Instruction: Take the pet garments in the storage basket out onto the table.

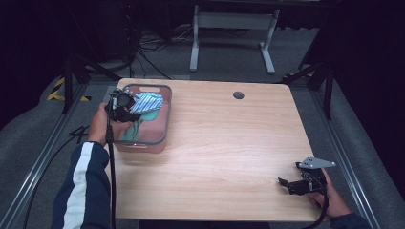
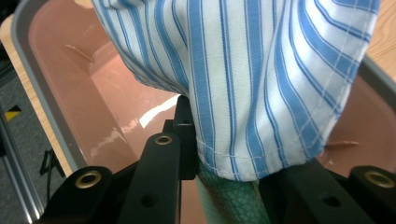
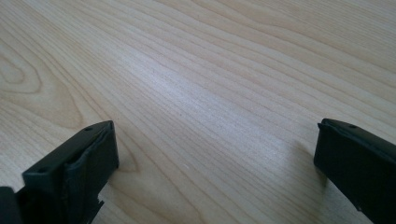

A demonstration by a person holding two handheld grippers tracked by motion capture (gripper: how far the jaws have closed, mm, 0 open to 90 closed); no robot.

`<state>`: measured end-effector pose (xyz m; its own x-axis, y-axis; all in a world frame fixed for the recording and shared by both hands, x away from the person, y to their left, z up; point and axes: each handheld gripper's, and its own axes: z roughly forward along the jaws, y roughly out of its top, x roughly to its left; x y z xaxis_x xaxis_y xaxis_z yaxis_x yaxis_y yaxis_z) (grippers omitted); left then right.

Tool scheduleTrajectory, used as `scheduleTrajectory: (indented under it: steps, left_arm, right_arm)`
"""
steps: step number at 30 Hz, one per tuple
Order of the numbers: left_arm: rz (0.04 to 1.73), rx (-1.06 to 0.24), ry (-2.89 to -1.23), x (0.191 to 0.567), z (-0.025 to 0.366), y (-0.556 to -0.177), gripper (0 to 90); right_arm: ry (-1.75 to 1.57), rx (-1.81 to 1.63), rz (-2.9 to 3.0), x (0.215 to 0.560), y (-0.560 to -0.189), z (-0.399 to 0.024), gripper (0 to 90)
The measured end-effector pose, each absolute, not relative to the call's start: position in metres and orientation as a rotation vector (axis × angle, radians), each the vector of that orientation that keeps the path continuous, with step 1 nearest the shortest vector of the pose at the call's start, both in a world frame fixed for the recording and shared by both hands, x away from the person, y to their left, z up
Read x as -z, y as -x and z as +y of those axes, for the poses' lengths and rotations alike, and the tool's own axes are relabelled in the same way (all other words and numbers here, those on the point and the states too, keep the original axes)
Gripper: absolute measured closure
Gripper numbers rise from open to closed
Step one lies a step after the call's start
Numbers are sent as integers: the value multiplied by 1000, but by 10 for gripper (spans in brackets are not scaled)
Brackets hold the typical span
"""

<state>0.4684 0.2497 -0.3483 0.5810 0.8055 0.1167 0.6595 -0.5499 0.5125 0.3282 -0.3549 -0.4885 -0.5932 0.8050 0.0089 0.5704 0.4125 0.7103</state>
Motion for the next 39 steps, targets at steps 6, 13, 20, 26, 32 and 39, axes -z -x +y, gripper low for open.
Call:
scheduleTrajectory:
  steps: [6,13,20,26,32,39]
  left_arm:
    - [1157,-535,-2348,335,254,-460,750]
    - [1120,-586,-2289,320,253,-453,752]
    - [1056,-620,-2225,298,246,-445,753]
    - [975,-651,-2221,277,232,-435,753]
    - [903,-646,-2216,266,213,-429,753]
    - [835,-637,-2228,259,195,-427,753]
  right_arm:
    - [-1188,-981,2337,489,-328,-355,2]
    - [-1188,-981,2337,489,-328,-355,2]
    - [-1189,-981,2337,489,-328,-355,3]
    - [-1188,-981,2337,489,-328,-355,3]
    - [-1188,-981,2337,489,-328,-355,2]
    - [-1188,-980,2338,488,-328,-355,3]
